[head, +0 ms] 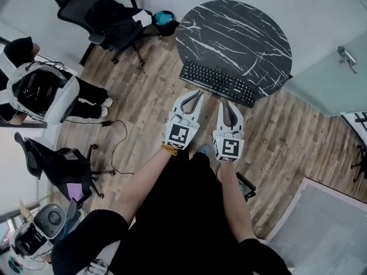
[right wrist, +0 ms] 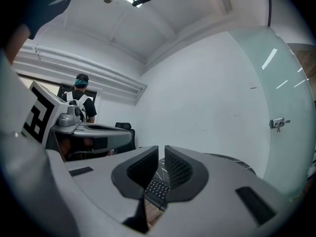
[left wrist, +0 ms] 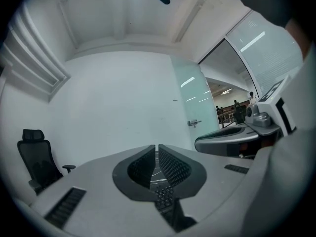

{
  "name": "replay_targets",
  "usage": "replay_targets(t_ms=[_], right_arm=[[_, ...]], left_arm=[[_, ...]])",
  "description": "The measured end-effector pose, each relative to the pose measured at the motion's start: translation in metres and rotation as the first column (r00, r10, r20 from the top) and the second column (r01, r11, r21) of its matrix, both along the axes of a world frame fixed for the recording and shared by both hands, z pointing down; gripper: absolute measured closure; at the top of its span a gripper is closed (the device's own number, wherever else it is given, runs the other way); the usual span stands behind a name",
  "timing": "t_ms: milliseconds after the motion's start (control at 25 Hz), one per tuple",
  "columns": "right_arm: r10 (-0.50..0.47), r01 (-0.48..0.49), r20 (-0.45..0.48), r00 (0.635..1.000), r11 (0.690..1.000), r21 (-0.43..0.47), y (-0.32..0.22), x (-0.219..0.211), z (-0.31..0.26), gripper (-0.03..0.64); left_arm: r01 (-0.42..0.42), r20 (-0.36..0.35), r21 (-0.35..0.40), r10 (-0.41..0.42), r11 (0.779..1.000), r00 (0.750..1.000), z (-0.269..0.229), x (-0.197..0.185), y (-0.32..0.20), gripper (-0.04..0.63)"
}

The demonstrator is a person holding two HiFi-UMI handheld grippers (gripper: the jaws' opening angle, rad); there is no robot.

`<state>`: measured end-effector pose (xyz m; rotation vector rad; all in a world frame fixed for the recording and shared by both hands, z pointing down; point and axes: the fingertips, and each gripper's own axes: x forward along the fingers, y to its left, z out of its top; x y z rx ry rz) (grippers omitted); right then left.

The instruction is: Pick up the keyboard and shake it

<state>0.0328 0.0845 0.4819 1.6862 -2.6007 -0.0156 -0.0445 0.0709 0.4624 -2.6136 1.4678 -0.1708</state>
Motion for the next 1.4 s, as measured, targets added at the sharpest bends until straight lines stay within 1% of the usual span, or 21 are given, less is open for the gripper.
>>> replay_targets(t_ms=[160,320,560,640,760,880,1000,1200,1320,1360,1400], right_arm=[[-0.011,0.011,-0.006,1.0,1.0,-0.013,-0.022,-0.001,0.005,0.581],[-0.004,0.003,-0.014,1.0,0.999,-0.041,-0.051,-0.001,0.018,0.582],[-0.009,0.004,-0.042,0.999,0.995,-0.101,-0.095,-0.005,0.035,0.581],[0.008,-0.012,-0.038,0.999,0.992,-0.129,-0.108,-0.004,0.04,0.581],[0.061,-0.062,-0.011,0.998,0.984,-0.169,-0.121,0.001,0.052,0.581],[0.1,-0.099,-0.005,0.995,0.978,-0.186,-0.132,0.007,0.062,0.581],[0.122,-0.119,0.003,0.993,0.972,-0.202,-0.138,0.015,0.073,0.581],[0.177,-0.164,0.031,0.984,0.953,-0.254,-0.138,0.032,0.097,0.581],[0.209,-0.182,0.056,0.976,0.933,-0.309,-0.133,0.039,0.121,0.572],[0.227,-0.186,0.084,0.97,0.922,-0.341,-0.13,0.041,0.131,0.544],[0.251,-0.189,0.123,0.96,0.906,-0.378,-0.127,0.044,0.142,0.493]], left_arm=[[-0.002,-0.01,-0.042,0.001,0.999,1.0,0.013,0.001,-0.021,0.578],[0.0,-0.007,-0.047,-0.001,0.999,1.0,0.025,0.004,-0.052,0.578],[-0.046,-0.015,-0.096,0.045,0.994,0.999,0.044,0.007,-0.092,0.578],[-0.048,-0.02,-0.102,0.046,0.994,0.999,0.049,0.005,-0.106,0.578],[-0.047,-0.023,-0.116,0.045,0.992,0.999,0.055,0.002,-0.125,0.578],[-0.078,-0.008,-0.121,0.078,0.99,0.997,0.061,0.01,-0.143,0.578],[-0.104,0.004,-0.126,0.105,0.987,0.994,0.065,0.018,-0.15,0.578],[-0.103,-0.001,-0.153,0.104,0.983,0.995,0.076,0.027,-0.152,0.578],[-0.105,0.002,-0.174,0.107,0.979,0.994,0.088,0.035,-0.151,0.578],[-0.104,0.006,-0.182,0.107,0.978,0.994,0.094,0.037,-0.15,0.578],[-0.101,0.011,-0.191,0.105,0.976,0.994,0.1,0.039,-0.149,0.578]])
